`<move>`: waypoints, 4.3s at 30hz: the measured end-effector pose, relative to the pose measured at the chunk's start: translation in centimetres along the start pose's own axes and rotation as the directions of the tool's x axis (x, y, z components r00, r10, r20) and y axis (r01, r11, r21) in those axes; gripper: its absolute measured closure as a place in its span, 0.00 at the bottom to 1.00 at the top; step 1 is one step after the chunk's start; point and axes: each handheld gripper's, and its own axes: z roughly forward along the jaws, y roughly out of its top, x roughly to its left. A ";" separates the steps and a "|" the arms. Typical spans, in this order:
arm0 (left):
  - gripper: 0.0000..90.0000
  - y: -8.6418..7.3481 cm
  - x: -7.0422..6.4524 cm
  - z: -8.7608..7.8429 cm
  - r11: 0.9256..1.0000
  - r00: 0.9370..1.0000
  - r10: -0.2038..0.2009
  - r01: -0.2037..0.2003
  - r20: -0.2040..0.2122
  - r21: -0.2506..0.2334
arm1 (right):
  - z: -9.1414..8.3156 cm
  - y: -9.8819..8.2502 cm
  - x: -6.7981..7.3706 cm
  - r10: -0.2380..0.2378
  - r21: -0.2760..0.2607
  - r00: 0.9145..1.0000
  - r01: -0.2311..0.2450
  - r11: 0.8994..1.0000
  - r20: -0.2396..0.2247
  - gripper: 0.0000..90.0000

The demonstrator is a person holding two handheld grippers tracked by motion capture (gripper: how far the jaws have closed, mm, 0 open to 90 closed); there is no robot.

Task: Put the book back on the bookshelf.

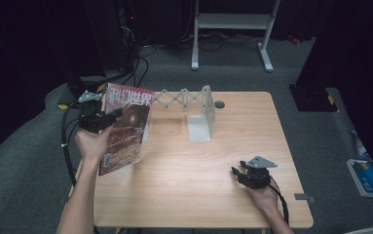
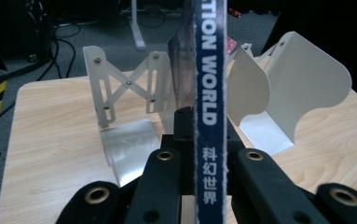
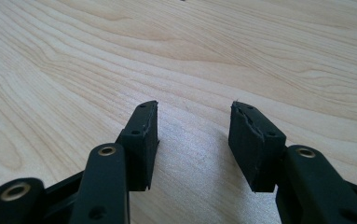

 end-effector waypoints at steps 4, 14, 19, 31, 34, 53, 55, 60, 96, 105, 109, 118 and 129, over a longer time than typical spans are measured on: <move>0.93 -0.1 0.3 0.2 1.000 1.000 0.002 -0.003 -0.026 -0.006 | 0.0 0.0 0.0 -0.002 -0.001 1.000 0.002 1.000 0.000 0.58; 0.93 0.0 1.1 1.0 0.998 0.998 -0.029 0.026 -0.054 -0.052 | 0.0 0.0 0.0 -0.002 -0.001 1.000 0.002 1.000 0.001 0.58; 0.93 0.0 1.1 1.5 0.998 0.997 -0.011 0.006 -0.074 -0.069 | 0.0 0.0 0.0 -0.002 -0.001 1.000 0.002 1.000 0.002 0.58; 0.93 0.2 1.6 3.1 0.995 0.994 -0.059 0.050 -0.094 -0.088 | 0.0 0.0 0.1 -0.003 -0.001 1.000 0.003 1.000 0.002 0.57; 0.93 0.4 1.9 3.3 0.993 0.993 -0.078 0.069 -0.093 -0.100 | 0.0 0.0 0.1 -0.003 -0.001 1.000 0.003 1.000 0.002 0.57; 0.93 0.7 1.6 5.7 0.988 0.993 -0.062 0.046 -0.104 -0.147 | 0.0 0.0 0.1 -0.004 -0.001 1.000 0.004 1.000 0.004 0.57; 0.93 0.7 1.7 5.9 0.987 0.993 -0.064 0.048 -0.101 -0.151 | 0.0 0.0 0.1 -0.004 -0.001 1.000 0.004 1.000 0.004 0.57; 0.93 0.6 1.7 6.4 0.986 0.994 -0.061 0.046 -0.090 -0.162 | 0.0 0.0 0.1 -0.001 -0.001 1.000 0.001 1.000 0.005 0.57; 0.91 1.2 2.2 7.5 0.997 0.993 -0.064 0.060 -0.099 -0.048 | 0.0 0.0 0.1 -0.003 0.002 1.000 0.003 1.000 0.006 0.57; 0.91 2.1 2.6 7.5 0.994 0.991 -0.089 0.095 -0.102 0.055 | 0.0 0.0 0.1 -0.001 0.002 1.000 0.001 1.000 0.006 0.57; 0.91 2.4 2.8 7.5 0.989 0.991 -0.088 0.099 -0.099 0.110 | 0.0 0.0 0.1 -0.003 0.002 1.000 0.003 1.000 0.006 0.57; 0.93 2.4 2.7 7.2 0.986 0.992 -0.087 0.100 -0.096 0.132 | 0.0 0.0 0.1 -0.002 0.003 1.000 0.002 1.000 0.005 0.57; 0.93 2.5 2.1 5.7 0.998 0.993 -0.065 0.062 -0.103 -0.030 | -0.1 0.0 0.1 0.002 0.004 1.000 -0.002 1.000 0.008 0.57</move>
